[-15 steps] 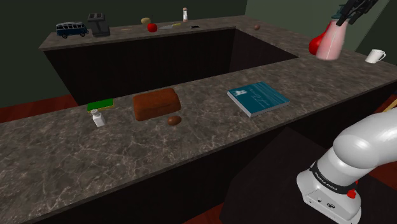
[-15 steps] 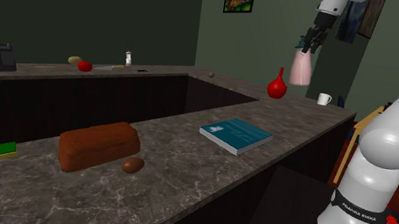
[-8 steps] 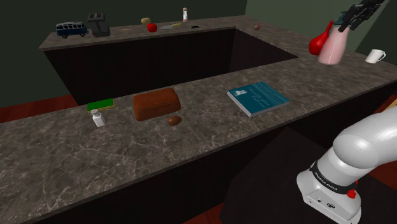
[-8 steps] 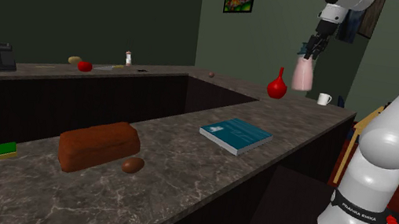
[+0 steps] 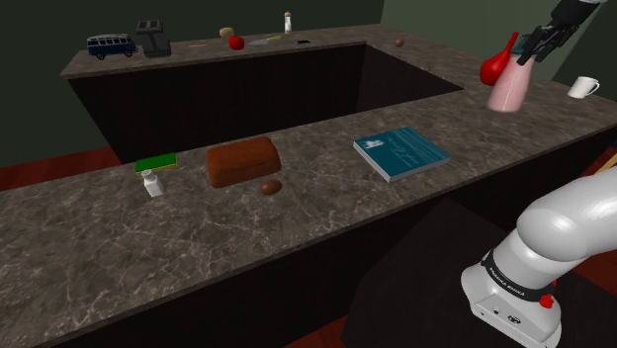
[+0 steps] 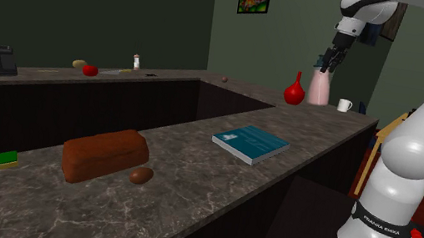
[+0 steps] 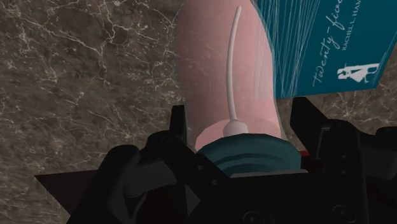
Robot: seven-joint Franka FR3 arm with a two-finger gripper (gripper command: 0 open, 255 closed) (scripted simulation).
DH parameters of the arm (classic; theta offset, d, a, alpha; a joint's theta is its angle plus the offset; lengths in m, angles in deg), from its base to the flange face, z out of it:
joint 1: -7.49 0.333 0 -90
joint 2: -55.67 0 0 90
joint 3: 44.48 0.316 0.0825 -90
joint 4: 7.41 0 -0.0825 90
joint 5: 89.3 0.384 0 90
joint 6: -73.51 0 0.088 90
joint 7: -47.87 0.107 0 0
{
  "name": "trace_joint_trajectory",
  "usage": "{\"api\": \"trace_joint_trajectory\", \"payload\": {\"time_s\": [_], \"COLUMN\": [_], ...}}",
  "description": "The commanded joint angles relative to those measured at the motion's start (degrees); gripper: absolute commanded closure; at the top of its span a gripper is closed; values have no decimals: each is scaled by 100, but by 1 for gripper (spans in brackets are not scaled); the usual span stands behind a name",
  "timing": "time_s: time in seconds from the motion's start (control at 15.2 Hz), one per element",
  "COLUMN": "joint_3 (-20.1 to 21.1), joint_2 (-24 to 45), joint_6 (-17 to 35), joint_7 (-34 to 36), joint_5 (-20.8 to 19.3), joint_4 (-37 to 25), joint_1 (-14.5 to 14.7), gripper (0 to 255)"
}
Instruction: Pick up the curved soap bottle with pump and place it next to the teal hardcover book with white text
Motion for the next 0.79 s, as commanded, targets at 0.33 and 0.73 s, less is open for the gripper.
{"api": "trace_joint_trajectory", "payload": {"time_s": [0.33,0.73], "joint_3": [-67,-147], "joint_2": [-32,-5], "joint_6": [539,998], "joint_7": [-29,-70], "joint_5": [-42,-52], "joint_4": [559,994], "joint_1": [-37,-52], "gripper": [255,255]}}
